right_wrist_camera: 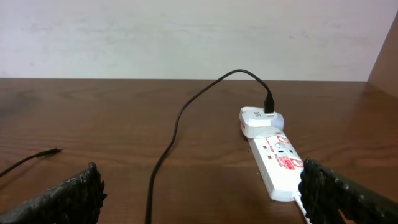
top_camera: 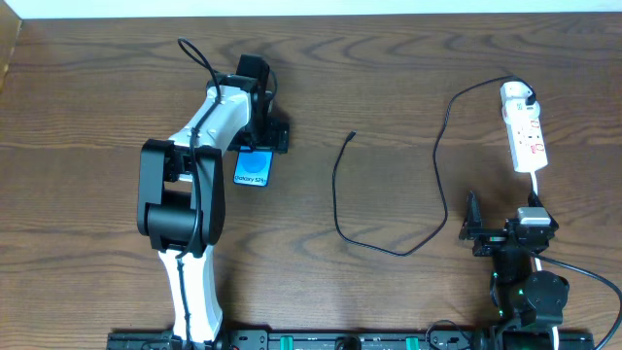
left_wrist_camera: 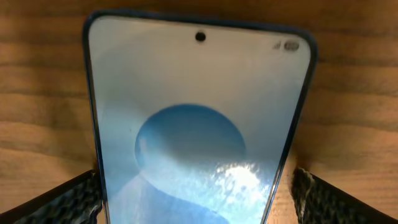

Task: Plug charger to phone and switch on socket
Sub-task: 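Close the left gripper on the phone's top edge and lift it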

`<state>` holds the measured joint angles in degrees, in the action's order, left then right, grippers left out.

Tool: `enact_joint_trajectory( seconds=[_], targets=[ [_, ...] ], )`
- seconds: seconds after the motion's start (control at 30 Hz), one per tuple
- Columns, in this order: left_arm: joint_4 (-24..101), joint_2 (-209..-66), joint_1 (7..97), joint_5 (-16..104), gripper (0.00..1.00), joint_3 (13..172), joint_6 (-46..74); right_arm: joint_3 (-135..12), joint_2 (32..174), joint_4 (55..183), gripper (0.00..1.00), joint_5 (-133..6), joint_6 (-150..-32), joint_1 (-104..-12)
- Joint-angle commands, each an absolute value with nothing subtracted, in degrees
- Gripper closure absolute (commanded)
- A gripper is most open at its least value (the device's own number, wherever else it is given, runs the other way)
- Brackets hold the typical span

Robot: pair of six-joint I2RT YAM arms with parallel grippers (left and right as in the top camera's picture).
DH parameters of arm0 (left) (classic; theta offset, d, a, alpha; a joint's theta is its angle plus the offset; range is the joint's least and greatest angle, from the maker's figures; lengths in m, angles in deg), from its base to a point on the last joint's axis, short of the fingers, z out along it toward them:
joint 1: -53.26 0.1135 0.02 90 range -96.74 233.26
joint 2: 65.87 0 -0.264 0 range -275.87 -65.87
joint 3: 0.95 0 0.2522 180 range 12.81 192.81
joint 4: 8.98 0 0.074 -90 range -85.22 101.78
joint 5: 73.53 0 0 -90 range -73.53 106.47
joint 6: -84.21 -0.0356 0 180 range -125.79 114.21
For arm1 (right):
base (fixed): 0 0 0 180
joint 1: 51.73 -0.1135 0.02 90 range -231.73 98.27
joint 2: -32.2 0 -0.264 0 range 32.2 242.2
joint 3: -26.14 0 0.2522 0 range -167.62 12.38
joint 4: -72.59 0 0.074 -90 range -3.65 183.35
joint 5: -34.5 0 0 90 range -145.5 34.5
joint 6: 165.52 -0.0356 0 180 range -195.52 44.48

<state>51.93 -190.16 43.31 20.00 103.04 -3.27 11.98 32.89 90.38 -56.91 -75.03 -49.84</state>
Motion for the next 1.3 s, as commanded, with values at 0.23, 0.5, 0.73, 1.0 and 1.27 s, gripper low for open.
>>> enact_joint_trajectory(
  seconds=[0.23,0.5,0.73,1.0,1.27],
  targets=[
    [53.48,-190.62,45.58,20.13,0.06,101.14,-4.71,12.07,32.54,90.62,0.01,-56.49,-74.62,-50.32],
    [52.48,-190.62,45.56,22.71,0.21,101.14,-4.69,12.07,32.54,90.65,0.01,-56.49,-74.62,-50.32],
    [51.89,-190.59,45.58,22.73,0.32,101.51,-3.35,12.07,32.54,90.62,0.01,-56.49,-74.62,-50.32],
    [53.35,-186.77,45.6,23.56,0.32,104.64,2.48,12.07,32.54,90.62,0.01,-56.47,-74.62,-50.32],
    [55.04,-179.56,45.6,23.56,0.33,104.62,8.54,12.07,32.54,90.65,0.01,-56.47,-74.62,-50.32]
  ],
)
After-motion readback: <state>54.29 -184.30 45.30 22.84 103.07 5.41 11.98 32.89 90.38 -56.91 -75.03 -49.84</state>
